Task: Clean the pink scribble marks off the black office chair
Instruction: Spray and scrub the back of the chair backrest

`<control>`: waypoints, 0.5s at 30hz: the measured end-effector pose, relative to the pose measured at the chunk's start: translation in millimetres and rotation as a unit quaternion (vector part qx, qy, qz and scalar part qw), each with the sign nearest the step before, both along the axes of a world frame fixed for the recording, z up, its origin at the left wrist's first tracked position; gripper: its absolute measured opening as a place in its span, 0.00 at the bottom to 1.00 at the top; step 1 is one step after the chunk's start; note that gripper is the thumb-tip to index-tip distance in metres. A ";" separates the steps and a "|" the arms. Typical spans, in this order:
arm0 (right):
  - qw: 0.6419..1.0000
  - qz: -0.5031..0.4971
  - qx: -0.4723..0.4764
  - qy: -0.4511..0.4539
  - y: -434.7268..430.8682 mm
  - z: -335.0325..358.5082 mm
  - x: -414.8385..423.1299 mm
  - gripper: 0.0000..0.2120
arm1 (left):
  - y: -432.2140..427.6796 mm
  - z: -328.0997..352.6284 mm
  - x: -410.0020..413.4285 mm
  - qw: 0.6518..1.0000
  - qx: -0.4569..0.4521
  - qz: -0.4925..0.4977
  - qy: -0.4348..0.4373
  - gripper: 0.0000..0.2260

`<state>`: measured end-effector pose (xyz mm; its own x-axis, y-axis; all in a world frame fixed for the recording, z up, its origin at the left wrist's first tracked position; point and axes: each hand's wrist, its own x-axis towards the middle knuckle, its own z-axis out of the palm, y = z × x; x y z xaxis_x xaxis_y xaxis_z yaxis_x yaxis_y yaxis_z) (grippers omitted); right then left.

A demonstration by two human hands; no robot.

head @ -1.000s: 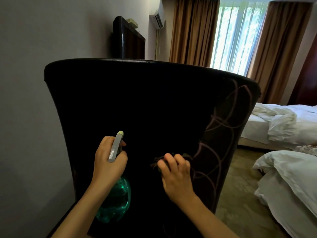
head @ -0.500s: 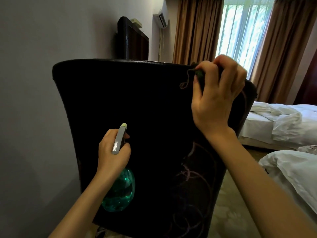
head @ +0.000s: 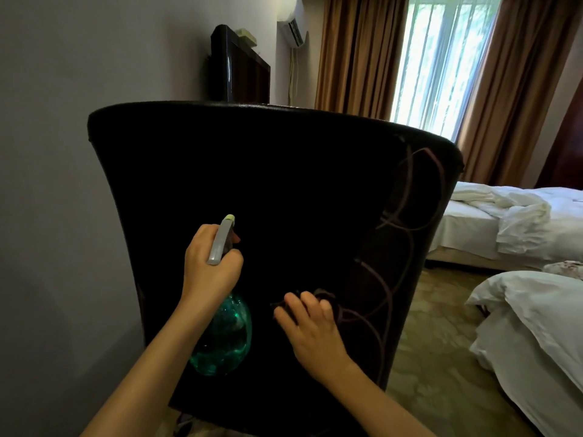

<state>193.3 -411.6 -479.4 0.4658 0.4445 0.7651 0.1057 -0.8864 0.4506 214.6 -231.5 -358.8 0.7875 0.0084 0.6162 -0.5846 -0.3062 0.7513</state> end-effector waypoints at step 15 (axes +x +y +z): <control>0.975 0.112 0.123 -0.148 -12.9 292.0 -39.0 0.11 | -14.2 24.9 -22.8 0.998 -0.018 -0.047 -0.023 0.08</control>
